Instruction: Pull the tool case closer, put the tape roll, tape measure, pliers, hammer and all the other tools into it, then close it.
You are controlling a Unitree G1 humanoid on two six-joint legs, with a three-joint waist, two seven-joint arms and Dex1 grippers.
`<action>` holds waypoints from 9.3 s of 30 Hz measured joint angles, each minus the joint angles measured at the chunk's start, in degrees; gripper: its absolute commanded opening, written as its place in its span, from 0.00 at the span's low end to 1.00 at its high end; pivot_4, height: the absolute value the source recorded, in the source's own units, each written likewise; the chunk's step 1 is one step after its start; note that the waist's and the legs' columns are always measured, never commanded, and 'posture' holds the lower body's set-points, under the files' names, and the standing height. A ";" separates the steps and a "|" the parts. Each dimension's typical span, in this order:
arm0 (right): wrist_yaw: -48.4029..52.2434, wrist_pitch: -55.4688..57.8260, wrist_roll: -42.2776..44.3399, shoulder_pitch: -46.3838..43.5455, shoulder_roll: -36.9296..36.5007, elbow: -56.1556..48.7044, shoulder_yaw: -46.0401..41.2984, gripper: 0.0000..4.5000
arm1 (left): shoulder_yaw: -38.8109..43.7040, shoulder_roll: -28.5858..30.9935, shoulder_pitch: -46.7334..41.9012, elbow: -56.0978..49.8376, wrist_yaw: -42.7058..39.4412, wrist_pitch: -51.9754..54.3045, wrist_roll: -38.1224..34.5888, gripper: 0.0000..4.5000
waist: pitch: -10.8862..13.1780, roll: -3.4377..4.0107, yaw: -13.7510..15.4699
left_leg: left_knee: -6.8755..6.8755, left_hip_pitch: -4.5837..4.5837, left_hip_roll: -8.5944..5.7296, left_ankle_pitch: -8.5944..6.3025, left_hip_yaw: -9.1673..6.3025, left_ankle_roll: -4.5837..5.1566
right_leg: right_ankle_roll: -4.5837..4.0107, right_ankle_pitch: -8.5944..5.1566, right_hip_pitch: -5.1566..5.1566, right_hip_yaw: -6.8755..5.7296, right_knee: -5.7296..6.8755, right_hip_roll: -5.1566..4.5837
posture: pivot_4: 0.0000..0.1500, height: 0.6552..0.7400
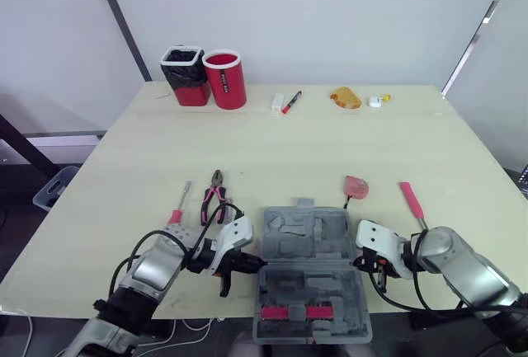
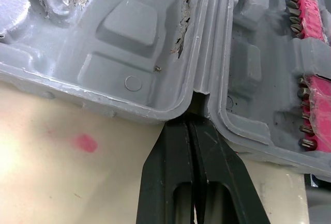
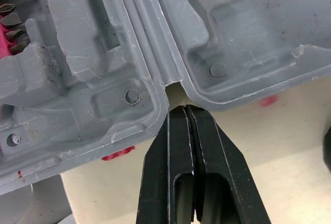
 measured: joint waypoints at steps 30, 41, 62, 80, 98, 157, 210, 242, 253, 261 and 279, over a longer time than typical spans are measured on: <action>-1.66 -0.17 2.03 0.77 -2.13 0.06 -0.07 0.00 | -1.61 -0.40 0.25 -0.98 0.70 -0.67 -0.24 0.02 | 0.00 0.00 0.38 | 0.01 0.00 0.00 0.00 0.02 0.00 | 0.00 0.00 0.01 0.01 -0.01 -0.01 | 1.00 1.00; -3.39 -1.96 3.57 2.74 -2.80 -0.06 -4.88 0.00 | 1.76 1.43 4.05 -1.05 1.64 -3.72 -2.99 0.02 | 0.00 0.00 0.06 | -0.01 0.00 0.02 0.00 0.01 0.00 | 0.00 0.00 -0.01 0.02 -0.02 0.00 | 1.00 1.00; 2.41 -25.13 26.24 39.90 1.60 -5.00 -53.91 0.99 | 40.77 5.06 32.62 -8.42 4.94 -4.13 -26.22 0.99 | 0.02 0.03 0.93 | -0.08 0.44 0.14 -0.01 0.19 -0.01 | -0.21 -0.19 0.36 0.09 -0.22 -0.04 | 1.00 1.00; -2.16 -17.12 18.64 27.92 -14.08 -8.85 -43.43 0.99 | 39.68 5.05 24.97 -18.72 6.26 -0.64 -32.37 0.99 | 0.07 0.09 1.11 | -0.18 0.74 0.41 -0.02 0.69 -0.01 | -0.26 -0.17 0.36 0.37 -0.21 -0.15 | 1.00 1.00; 6.23 -6.84 -2.79 -18.48 -8.84 13.96 6.63 0.99 | 26.49 3.79 13.10 -18.84 -3.36 -5.35 -34.11 0.99 | 0.08 0.04 1.22 | -0.22 -0.01 0.12 -0.06 0.60 0.08 | -0.26 -0.12 -0.04 0.28 -0.66 -0.02 | 1.00 1.00; 17.49 -21.56 -14.05 -51.84 33.32 46.89 21.47 0.01 | 44.11 5.36 27.36 -12.13 0.29 -7.69 -36.71 1.00 | 0.22 0.23 -0.38 | -0.20 0.07 0.09 0.00 0.26 -0.05 | -0.24 -0.09 -0.09 0.06 -0.15 -0.05 | 1.00 1.00; 1.46 -28.86 -1.68 -27.76 39.23 44.58 -2.86 0.61 | 39.92 4.50 23.74 -11.10 -0.80 -9.53 -34.08 1.00 | 0.24 0.26 -1.89 | -0.30 0.10 0.11 0.05 0.01 -0.15 | -0.21 0.07 -0.06 -0.09 -0.11 -0.07 | 1.00 1.00; -5.26 -37.86 -1.35 -22.20 39.25 53.32 -3.40 0.33 | 37.69 4.50 21.54 -9.64 -0.82 -9.61 -33.48 1.00 | 0.23 0.25 -1.82 | -0.30 0.10 0.12 0.05 0.02 -0.14 | -0.20 0.07 -0.06 -0.07 -0.13 -0.06 | 1.00 1.00; -6.02 -41.88 -1.91 -23.18 39.99 57.33 -3.77 0.33 | 37.40 3.69 21.59 -9.57 -0.04 -9.63 -33.36 1.00 | 0.23 0.25 -1.86 | -0.30 0.14 0.13 0.06 0.03 -0.15 | -0.20 0.07 -0.05 -0.04 -0.10 -0.06 | 1.00 1.00; -4.04 -33.49 8.67 -10.33 32.74 24.45 -9.86 0.46 | 36.56 0.94 23.46 -9.29 4.71 -10.20 -31.15 1.00 | 0.20 0.24 -0.85 | -0.41 0.09 0.21 0.04 -0.13 -0.13 | -0.20 0.06 -0.02 -0.19 -0.28 -0.20 | 1.00 1.00; -4.59 -25.00 22.63 44.57 10.34 -6.97 -48.90 0.99 | 44.16 1.28 34.71 2.09 5.99 -15.35 -27.72 1.00 | -0.16 0.04 0.81 | -0.81 0.26 0.38 0.05 0.14 -0.12 | -0.25 -0.15 0.02 -0.08 -1.01 -0.10 | 1.00 1.00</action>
